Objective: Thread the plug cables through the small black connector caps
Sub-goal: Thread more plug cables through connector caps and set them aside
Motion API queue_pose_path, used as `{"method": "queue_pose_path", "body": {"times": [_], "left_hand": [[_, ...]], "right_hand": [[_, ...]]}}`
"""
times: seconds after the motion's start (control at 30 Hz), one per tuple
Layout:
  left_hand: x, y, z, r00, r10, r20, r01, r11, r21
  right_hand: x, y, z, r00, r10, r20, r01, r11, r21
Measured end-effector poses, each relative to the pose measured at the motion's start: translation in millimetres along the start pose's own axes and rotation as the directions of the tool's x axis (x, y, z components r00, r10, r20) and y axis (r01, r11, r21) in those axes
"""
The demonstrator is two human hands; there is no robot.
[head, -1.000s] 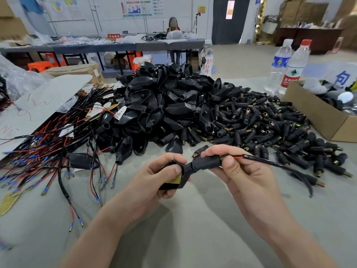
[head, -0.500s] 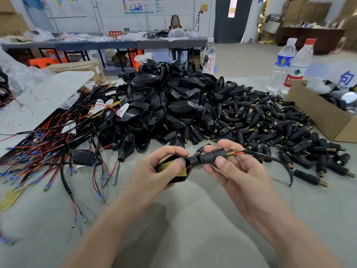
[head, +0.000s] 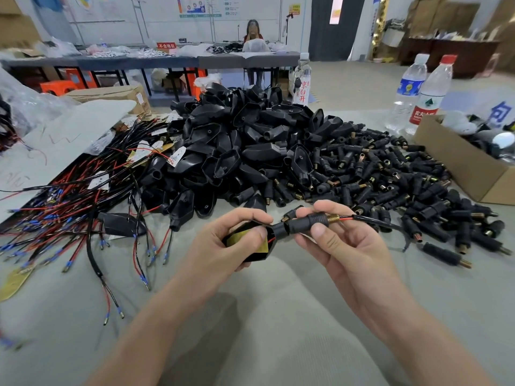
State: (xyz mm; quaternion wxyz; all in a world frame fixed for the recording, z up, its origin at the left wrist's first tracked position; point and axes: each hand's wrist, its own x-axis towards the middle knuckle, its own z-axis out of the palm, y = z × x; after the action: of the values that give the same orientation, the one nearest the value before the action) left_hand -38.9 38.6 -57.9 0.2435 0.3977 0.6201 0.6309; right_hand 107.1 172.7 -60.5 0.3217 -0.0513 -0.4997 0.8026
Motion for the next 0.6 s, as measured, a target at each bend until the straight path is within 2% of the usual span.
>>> {"method": "queue_pose_path", "body": {"times": [0.17, 0.27, 0.47, 0.6], "left_hand": [[-1.3, -0.7, 3.8, 0.999, 0.034, -0.025, -0.032, 0.995, 0.097], [-1.8, -0.7, 6.6, 0.996, 0.08, -0.041, -0.073, 0.987, 0.145], [-5.5, 0.1, 10.2, 0.983, 0.18, -0.045, -0.164, 0.956, 0.244], [-5.1, -2.9, 9.1, 0.986, 0.167, -0.029, -0.155, 0.956, 0.25]], "right_hand": [[-1.7, -0.6, 3.7, 0.988, -0.02, -0.153, -0.005, 0.988, -0.157], [-2.3, -1.2, 5.0, 0.982, -0.022, -0.189, -0.019, 0.977, -0.213], [-2.3, -0.5, 3.2, 0.976, 0.003, -0.217, -0.05, 0.977, -0.209], [-0.6, 2.3, 2.8, 0.971, 0.019, -0.238, -0.06, 0.984, -0.167]]}}
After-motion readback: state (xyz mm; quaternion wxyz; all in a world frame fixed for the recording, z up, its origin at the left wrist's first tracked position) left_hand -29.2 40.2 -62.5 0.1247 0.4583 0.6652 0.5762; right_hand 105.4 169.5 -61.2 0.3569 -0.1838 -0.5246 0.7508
